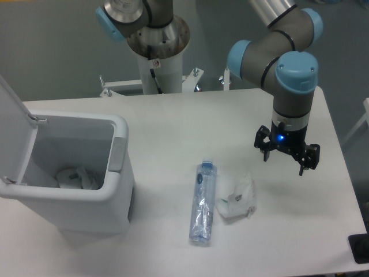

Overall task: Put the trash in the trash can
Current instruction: 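Lower the gripper over the crumpled white tissue beside the bottle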

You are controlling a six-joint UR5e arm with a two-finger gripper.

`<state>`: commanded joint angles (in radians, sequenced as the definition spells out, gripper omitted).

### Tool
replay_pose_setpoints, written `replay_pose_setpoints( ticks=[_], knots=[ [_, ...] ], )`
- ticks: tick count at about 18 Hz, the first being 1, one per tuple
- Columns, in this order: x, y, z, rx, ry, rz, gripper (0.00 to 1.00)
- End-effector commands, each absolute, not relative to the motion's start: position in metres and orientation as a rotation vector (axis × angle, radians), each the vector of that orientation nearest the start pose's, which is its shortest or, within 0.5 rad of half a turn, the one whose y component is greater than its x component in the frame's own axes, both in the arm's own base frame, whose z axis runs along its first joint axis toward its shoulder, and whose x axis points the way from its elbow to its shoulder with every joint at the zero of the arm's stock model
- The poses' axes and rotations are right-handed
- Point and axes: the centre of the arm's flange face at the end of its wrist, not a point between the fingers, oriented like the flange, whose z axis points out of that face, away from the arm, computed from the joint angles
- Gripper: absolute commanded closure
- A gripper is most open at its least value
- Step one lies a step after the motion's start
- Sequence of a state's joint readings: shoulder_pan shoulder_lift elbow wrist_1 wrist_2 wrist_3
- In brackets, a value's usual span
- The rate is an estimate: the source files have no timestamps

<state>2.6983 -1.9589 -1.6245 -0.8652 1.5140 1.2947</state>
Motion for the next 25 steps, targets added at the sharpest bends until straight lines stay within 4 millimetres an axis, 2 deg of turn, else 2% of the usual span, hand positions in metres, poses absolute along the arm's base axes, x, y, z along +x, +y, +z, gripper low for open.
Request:
replay_pose_setpoints(
  ticks=[4,7,10,12,14,16,19,20,21,23,24,25],
  knots=[
    [-0.515,0.399,0.316,-2.967,0.253,0.335,0.00],
    [-0.506,0.404,0.307,-2.966,0.260,0.310,0.00],
    [-0.501,0.422,0.283,-2.952,0.295,0.305,0.00],
    [-0.489,0.434,0.265,-2.956,0.292,0.278,0.00],
    [-0.480,0.439,0.254,-2.965,0.299,0.245,0.00],
    [-0.471,0.451,0.232,-2.979,0.330,0.198,0.00],
    [-0.465,0.458,0.213,-2.998,0.294,0.151,0.00],
    [-0.462,0.461,0.213,-3.000,0.277,0.149,0.09],
    [-0.462,0.462,0.213,-3.001,0.259,0.151,0.23],
    [-0.464,0.464,0.215,-3.000,0.236,0.155,0.74],
    [-0.467,0.466,0.217,-2.996,0.217,0.164,0.96],
    [-0.471,0.469,0.225,-2.985,0.179,0.182,1.00]
  ],
)
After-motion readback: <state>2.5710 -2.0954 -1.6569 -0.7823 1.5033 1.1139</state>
